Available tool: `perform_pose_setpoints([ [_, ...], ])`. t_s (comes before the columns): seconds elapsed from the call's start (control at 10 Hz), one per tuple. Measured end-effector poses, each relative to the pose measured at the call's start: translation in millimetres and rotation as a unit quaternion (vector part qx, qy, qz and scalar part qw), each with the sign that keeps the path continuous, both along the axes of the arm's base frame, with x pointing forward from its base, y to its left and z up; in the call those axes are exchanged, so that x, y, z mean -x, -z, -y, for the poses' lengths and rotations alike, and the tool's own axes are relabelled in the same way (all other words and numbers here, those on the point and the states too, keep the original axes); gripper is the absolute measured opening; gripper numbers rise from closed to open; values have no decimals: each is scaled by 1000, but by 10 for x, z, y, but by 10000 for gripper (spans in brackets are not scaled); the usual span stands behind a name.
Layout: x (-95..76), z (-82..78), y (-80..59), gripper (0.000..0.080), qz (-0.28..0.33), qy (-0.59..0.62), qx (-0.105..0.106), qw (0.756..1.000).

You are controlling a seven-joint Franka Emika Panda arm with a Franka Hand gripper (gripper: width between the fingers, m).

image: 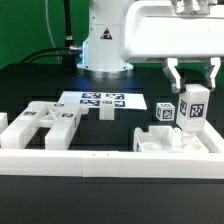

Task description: Assemble chair

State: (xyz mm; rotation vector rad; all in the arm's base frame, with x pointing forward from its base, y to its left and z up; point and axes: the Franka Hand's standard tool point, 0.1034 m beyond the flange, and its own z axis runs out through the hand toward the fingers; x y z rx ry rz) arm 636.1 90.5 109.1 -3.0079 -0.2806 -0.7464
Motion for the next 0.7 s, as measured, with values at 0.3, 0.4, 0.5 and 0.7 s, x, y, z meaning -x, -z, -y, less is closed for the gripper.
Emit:
perform_pose_setpoints([
  [0.3,-12,-46,0,287,1,-3,0,1000],
  [0.4,-12,-48,6,287,0,-3,0,1000],
  [0.5,-6,-71,17,287,0,-5,-1,1000],
  [0.7,3,-104,25,287,0,-7,-1,1000],
])
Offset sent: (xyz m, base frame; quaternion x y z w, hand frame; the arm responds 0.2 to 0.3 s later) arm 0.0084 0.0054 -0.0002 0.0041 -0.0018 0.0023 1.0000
